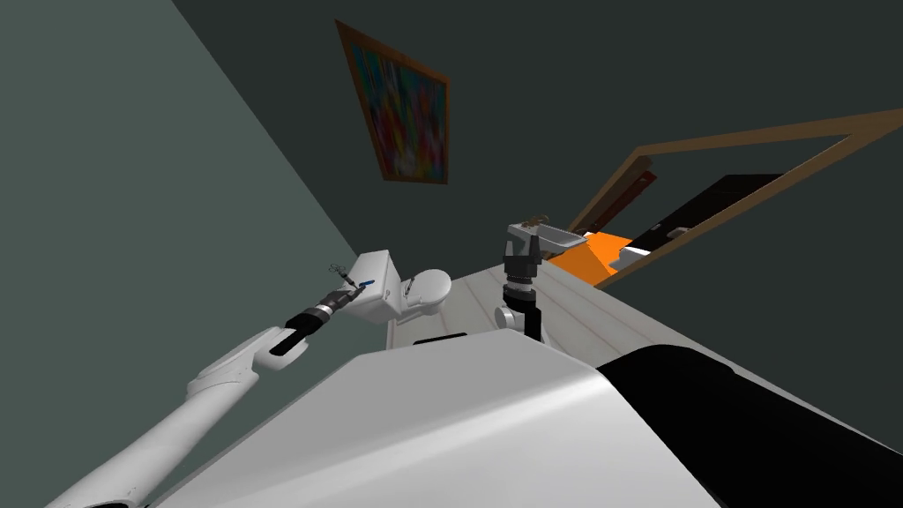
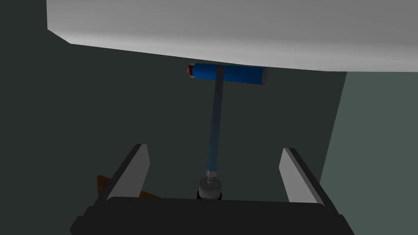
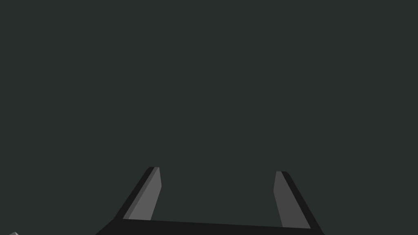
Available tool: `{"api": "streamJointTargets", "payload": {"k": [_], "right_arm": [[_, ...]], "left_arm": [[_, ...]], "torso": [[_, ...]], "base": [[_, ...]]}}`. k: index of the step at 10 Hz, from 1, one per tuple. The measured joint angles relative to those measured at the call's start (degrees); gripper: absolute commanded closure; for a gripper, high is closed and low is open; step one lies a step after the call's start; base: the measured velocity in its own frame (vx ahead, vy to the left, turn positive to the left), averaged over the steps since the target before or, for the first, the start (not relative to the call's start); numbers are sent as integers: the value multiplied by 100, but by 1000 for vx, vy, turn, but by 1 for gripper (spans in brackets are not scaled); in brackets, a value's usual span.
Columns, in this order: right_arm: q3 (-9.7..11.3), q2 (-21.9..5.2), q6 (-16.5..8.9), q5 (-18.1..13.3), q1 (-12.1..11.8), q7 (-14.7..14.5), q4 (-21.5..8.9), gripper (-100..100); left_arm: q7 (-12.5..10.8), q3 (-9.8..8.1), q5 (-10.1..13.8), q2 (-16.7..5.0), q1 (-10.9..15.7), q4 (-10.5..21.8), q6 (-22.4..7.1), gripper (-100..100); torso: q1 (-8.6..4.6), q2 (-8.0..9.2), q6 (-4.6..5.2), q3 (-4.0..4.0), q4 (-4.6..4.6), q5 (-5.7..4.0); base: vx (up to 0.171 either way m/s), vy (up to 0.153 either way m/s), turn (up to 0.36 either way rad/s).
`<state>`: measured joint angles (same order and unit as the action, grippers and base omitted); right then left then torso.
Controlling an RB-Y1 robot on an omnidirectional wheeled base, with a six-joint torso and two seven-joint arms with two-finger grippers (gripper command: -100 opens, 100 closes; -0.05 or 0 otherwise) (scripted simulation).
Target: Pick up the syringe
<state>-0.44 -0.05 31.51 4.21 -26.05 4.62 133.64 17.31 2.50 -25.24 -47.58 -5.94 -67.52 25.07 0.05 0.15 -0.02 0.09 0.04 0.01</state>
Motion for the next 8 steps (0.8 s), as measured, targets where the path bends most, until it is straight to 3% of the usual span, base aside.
{"api": "streamJointTargets", "payload": {"k": [4,6,8], "right_arm": [[0,0,0,0,0,0,0,0],[0,0,0,0,-1,0,0,0],[0,0,0,0,0,0,0,0]], "left_arm": [[-116,346,-10,-86,693,549,-131,-100],[-107,366,-7,-89,1059,941,-58,-100],[-170,582,-9,-153,1390,1268,-119,-100]], "torso": [[-7,37,-5,23,10,-3],[1,-3,-5,1,2,-1],[-5,23,-5,15,6,-2]], "base": [[-110,-15,-34],[-49,-1,-43],[-95,-19,-30]]}}
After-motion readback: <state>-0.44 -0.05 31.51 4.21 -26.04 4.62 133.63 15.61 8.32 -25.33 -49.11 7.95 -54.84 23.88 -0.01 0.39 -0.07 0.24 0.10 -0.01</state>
